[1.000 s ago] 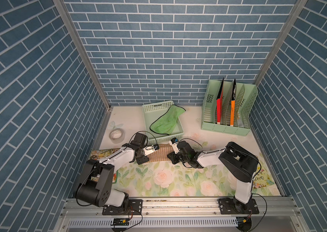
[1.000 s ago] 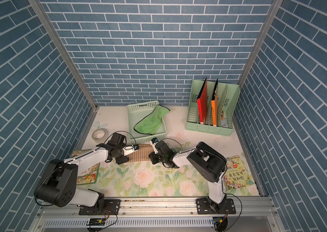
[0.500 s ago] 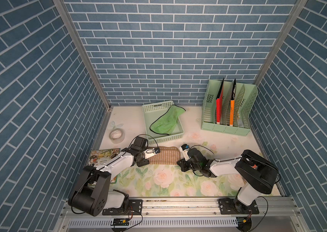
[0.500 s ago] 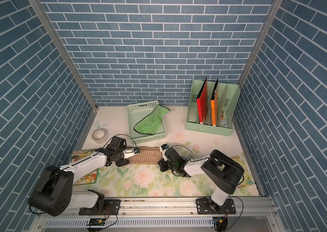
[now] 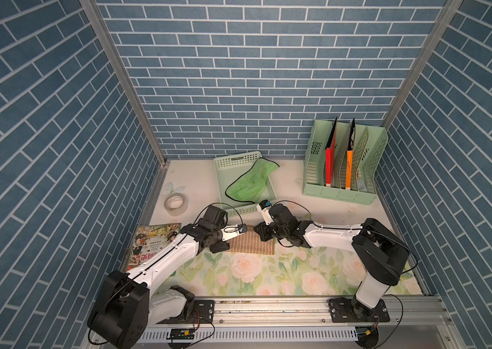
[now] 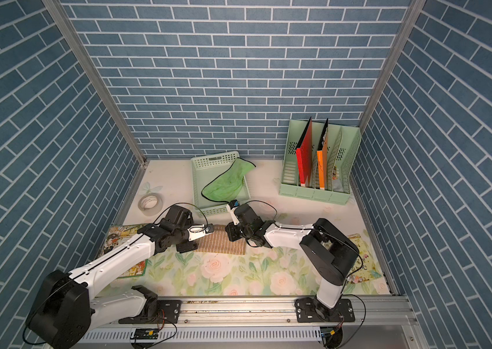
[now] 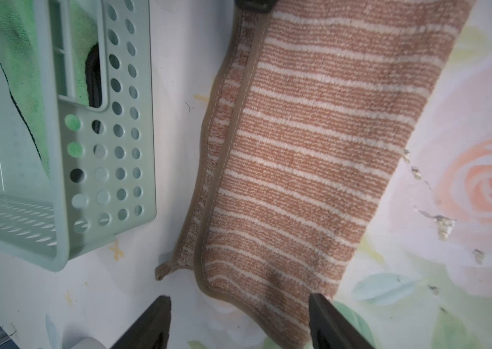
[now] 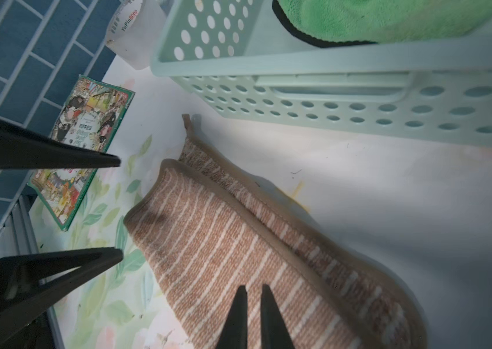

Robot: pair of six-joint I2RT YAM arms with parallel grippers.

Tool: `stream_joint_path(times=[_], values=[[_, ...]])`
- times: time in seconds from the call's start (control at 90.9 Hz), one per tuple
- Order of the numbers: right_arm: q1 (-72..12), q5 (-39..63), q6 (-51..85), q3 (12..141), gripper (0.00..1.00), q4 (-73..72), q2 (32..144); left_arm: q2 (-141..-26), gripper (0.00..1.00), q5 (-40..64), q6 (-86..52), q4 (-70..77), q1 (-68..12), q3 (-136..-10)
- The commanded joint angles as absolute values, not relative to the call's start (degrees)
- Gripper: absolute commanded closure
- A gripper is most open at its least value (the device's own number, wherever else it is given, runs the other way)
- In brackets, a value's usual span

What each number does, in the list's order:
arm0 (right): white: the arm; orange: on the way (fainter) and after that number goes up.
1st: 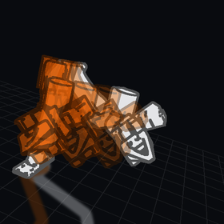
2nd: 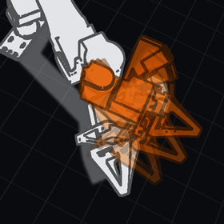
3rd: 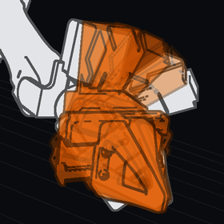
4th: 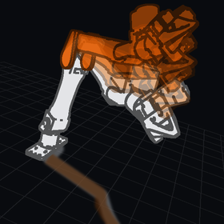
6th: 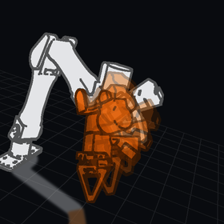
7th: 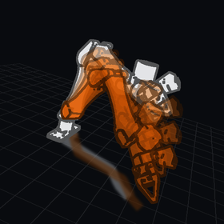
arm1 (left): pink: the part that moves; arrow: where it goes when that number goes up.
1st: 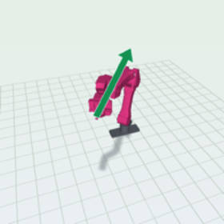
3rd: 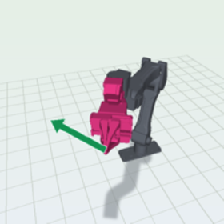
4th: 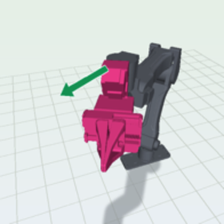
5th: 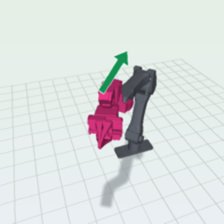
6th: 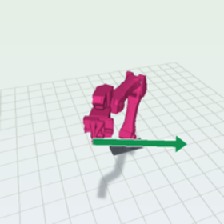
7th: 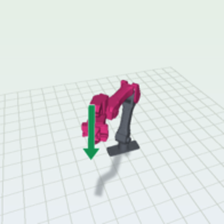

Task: Fold the square dishcloth
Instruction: Adjust the cleaning item at the center of the board.

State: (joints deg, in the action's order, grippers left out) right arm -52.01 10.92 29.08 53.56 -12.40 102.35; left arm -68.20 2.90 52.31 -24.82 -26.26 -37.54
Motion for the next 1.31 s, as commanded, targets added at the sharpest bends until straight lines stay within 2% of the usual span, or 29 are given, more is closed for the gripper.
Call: stream_joint_path(times=[0.0,0.143,0.297,0.583,0.792,0.902,1.078,1.199,1.298], values=[[-50.9,10.7,26.6,52.1,0.89,-8.6,106.0,-69.1,0.25,-0.4,51.5,-24.7,-26.1,-34.8],[-50.1,8.6,27.8,44.6,0.9,-10.2,102.4,-73.2,0.28,-0.9,50.3,-20.5,-26.0,-35.8],[-50.1,6.4,31.6,33.7,0.93,-10.9,93.6,-79.7,0.3,-2.0,48.7,-14.0,-26.8,-39.0],[-61.9,1.9,41.7,23.5,0.96,-6.0,78.0,-92.3,0.31,-3.2,46.1,-6.4,-35.6,-47.9],[-65.8,1.0,45.3,22.0,0.96,-4.9,75.9,-100.1,0.3,-8.5,46.2,1.7,-37.3,-55.5],[-65.8,1.3,43.6,24.0,0.91,-3.4,74.5,-97.0,0.28,-9.3,46.9,3.2,-37.0,-55.3],[-63.9,-0.2,39.5,29.8,0.81,2.5,72.0,-82.6,0.23,2.4,51.5,-11.3,-37.1,-48.7],[-57.9,6.7,36.4,32.0,0.8,-1.6,74.3,-72.1,0.21,10.6,54.6,-22.9,-38.2,-42.9],[-51.1,14.7,33.5,34.9,0.84,-6.1,80.5,-66.6,0.21,13.0,54.9,-27.5,-42.1,-38.8]])
